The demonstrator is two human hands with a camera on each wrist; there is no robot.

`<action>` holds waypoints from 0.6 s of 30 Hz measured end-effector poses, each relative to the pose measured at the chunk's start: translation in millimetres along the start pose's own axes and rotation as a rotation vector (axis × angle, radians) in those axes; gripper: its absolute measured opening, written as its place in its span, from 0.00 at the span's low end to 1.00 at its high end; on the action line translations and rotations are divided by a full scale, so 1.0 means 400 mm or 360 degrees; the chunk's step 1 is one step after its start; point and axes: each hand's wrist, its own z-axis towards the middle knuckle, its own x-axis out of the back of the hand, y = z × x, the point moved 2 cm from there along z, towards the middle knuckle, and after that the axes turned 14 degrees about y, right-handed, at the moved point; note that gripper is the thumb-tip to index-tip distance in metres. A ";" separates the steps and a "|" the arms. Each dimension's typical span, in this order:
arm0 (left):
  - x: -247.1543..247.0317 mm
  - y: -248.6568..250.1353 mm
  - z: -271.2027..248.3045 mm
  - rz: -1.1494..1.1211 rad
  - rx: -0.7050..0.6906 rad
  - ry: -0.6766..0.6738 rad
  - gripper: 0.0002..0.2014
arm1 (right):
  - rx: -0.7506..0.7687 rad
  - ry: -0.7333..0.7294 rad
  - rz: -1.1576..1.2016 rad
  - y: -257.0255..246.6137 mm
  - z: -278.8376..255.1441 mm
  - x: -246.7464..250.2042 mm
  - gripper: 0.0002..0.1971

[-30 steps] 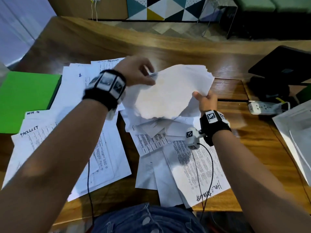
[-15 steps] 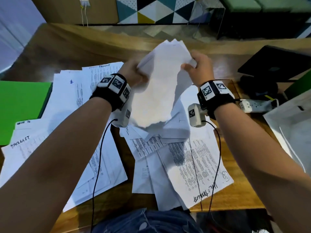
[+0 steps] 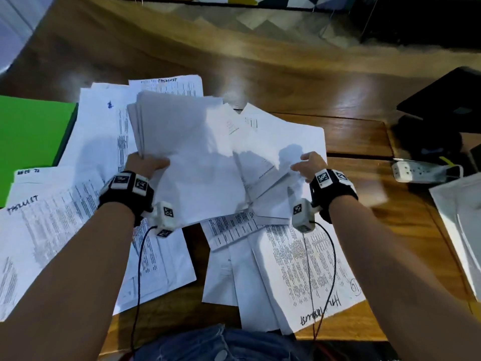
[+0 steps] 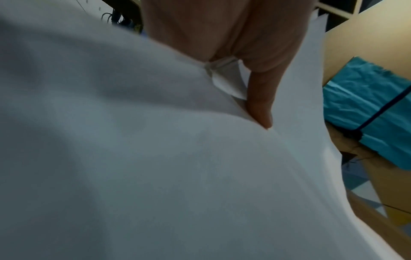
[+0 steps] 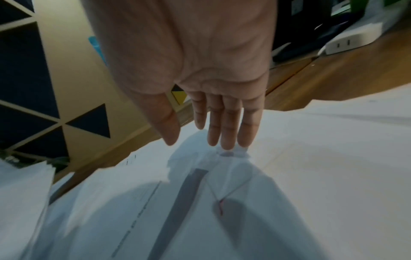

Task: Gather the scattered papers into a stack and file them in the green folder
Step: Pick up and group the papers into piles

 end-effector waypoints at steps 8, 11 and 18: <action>-0.004 -0.072 0.018 0.0102 0.0145 0.0063 0.24 | 0.0378 -0.0027 -0.0406 -0.122 0.011 -0.084 0.32; -0.012 -0.083 0.014 0.0074 0.0151 0.0065 0.22 | 0.0353 -0.0092 -0.0361 -0.142 0.006 -0.109 0.31; -0.022 -0.073 -0.023 0.0026 0.0149 0.0031 0.27 | 0.0239 0.0059 -0.0396 -0.096 0.000 -0.055 0.22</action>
